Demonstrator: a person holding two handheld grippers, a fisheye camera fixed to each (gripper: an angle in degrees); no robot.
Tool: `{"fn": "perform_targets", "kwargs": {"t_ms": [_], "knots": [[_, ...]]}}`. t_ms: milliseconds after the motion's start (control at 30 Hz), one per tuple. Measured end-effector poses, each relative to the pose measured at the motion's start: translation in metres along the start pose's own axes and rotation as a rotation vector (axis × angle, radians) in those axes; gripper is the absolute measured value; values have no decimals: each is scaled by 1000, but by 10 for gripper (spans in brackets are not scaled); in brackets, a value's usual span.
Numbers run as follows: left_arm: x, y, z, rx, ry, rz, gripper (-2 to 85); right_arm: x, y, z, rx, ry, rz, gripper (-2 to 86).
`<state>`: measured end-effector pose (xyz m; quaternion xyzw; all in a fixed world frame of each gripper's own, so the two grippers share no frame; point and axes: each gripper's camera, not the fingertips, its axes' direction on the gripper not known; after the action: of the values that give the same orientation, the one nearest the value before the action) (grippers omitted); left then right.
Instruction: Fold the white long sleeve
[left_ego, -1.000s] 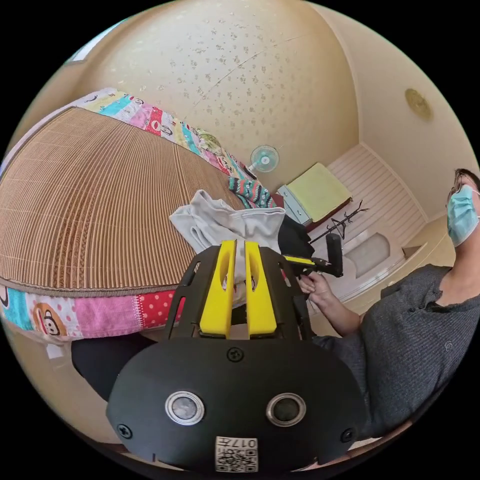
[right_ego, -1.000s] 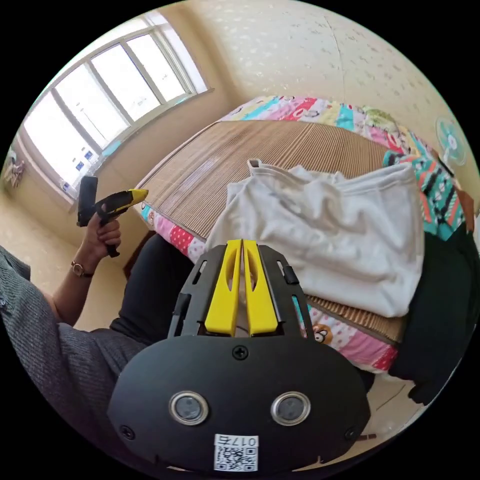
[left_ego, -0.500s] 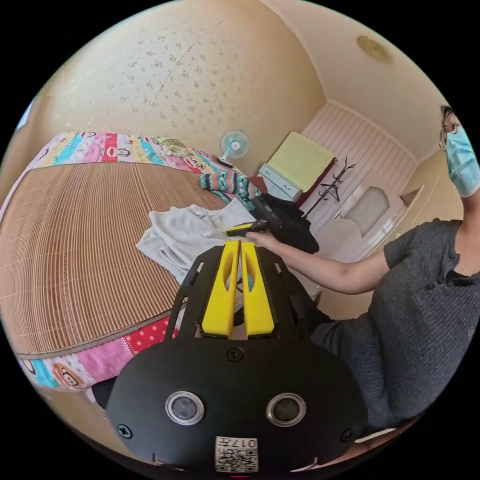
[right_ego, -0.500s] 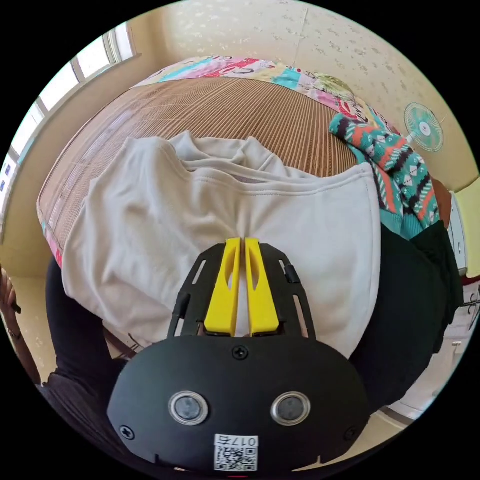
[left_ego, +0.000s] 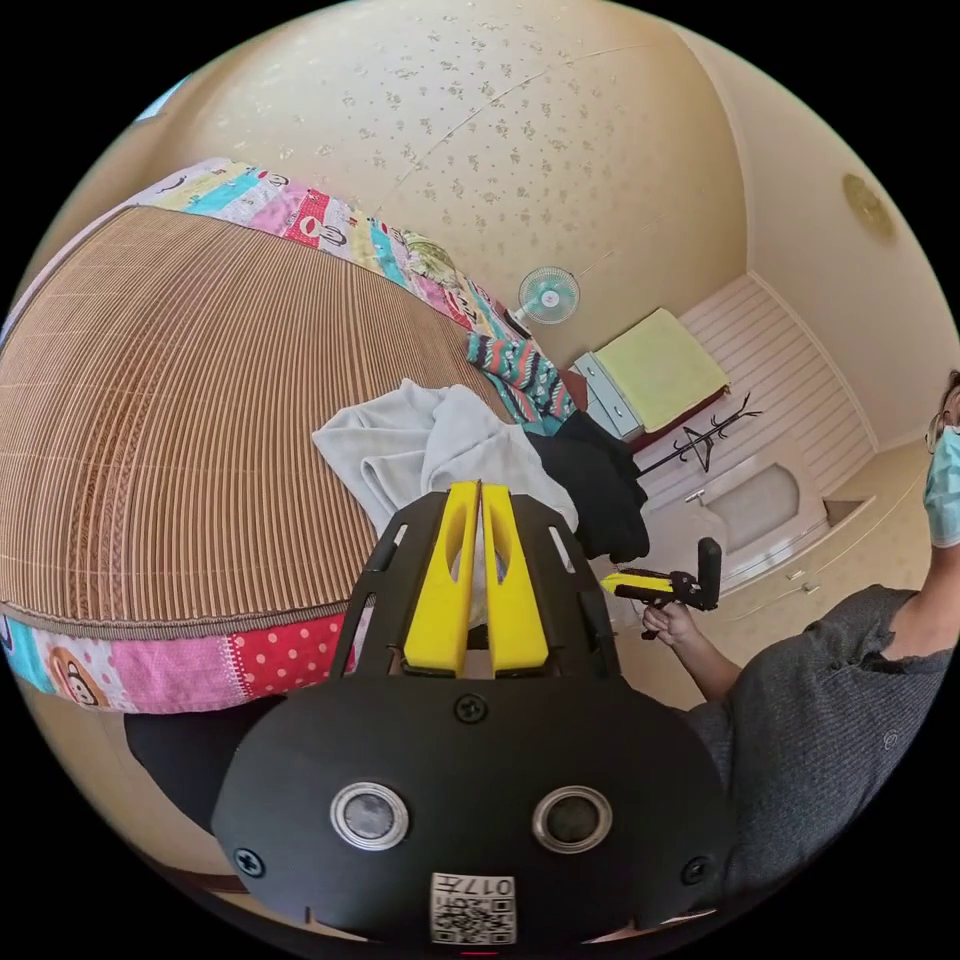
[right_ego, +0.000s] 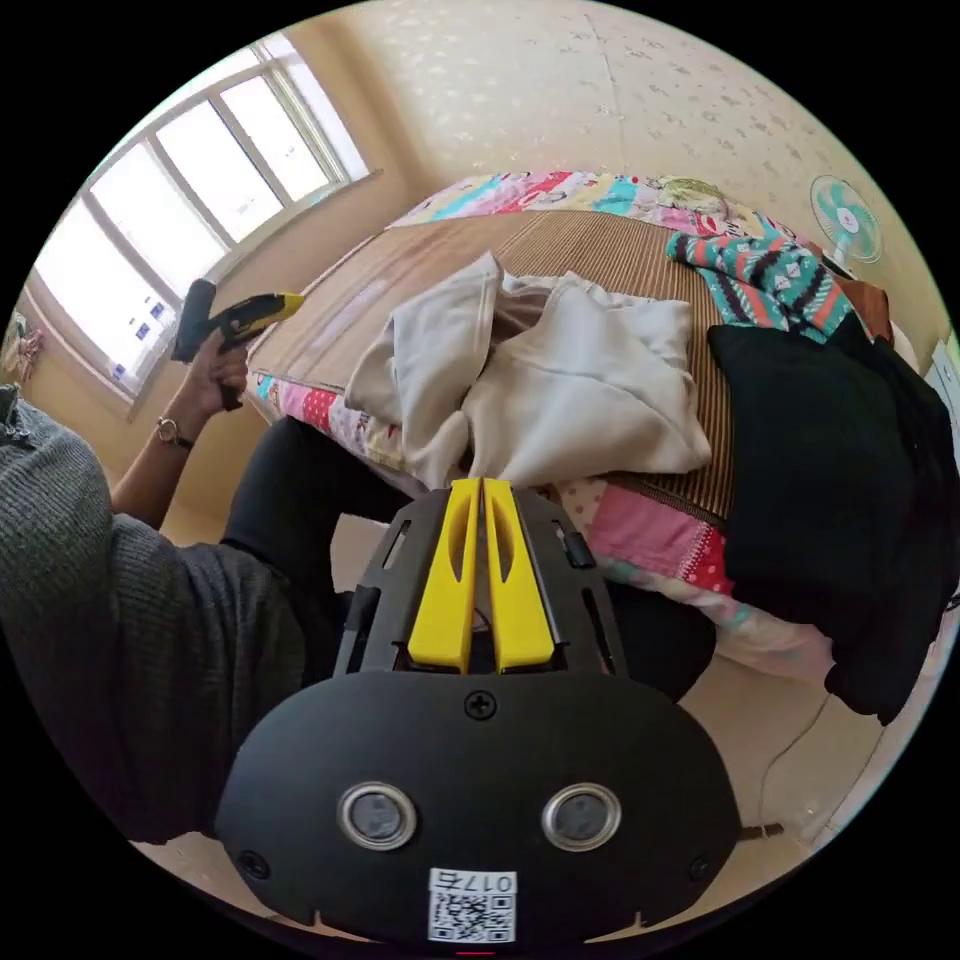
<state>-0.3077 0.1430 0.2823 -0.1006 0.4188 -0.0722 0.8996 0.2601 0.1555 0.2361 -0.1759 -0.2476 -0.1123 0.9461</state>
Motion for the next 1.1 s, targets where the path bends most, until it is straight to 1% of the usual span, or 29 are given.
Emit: {"fn": "perform_targets", "kwargs": {"t_ms": [33,67,133,233,300,367,400,467,500,533,633,700,767,800,867,900,967,1000,1033,1067,1100], "knots": [[6,-5,2,6,-14,16,-10,9,-21,-11,71,10,-5,22],[11,-9,5,8,-42,29,-10,19,-49,-11,82,30,-16,34],[17,-15,10,-5,-68,48,-10,31,-98,1,35,70,-36,57],[18,-21,10,-6,-87,9,-10,48,-174,47,17,210,-113,81],[16,-20,5,18,-86,-16,-10,67,-223,97,-88,284,-123,90],[10,-18,-2,7,-89,-48,-10,93,-284,172,-257,376,-127,110],[9,-17,-4,3,-90,-54,-10,100,-296,189,-290,385,-121,115],[3,-14,-14,-11,-108,-83,-10,126,-333,252,-469,364,-61,124],[2,-12,-18,-5,-115,-90,-10,130,-338,266,-519,362,-54,127],[1,-10,-26,10,-121,-93,-10,137,-340,294,-636,377,-38,131],[-2,-3,-46,61,-142,-105,-10,123,-348,306,-669,362,-60,121],[-7,0,-51,77,-155,-120,-10,94,-342,306,-680,357,-166,83],[-19,-4,-49,52,-210,-164,-10,46,-324,289,-586,542,-274,57],[-21,-6,-47,41,-218,-172,-10,31,-319,279,-541,576,-294,55],[-28,-17,-45,52,-188,-178,-10,-37,-298,220,-308,638,-396,49],[-29,-20,-46,65,-175,-180,-10,-58,-289,203,-239,661,-452,48],[-30,-34,-47,103,-144,-192,-10,-137,-245,152,-18,863,-675,47],[-29,-37,-48,111,-137,-191,-10,-155,-234,141,27,906,-718,47],[-26,-43,-50,135,-110,-181,-10,-187,-214,114,135,953,-768,47],[-23,-47,-53,170,-71,-169,-10,-213,-197,85,237,952,-784,48],[-22,-48,-55,186,-52,-167,-10,-223,-190,71,279,954,-786,48]]}}
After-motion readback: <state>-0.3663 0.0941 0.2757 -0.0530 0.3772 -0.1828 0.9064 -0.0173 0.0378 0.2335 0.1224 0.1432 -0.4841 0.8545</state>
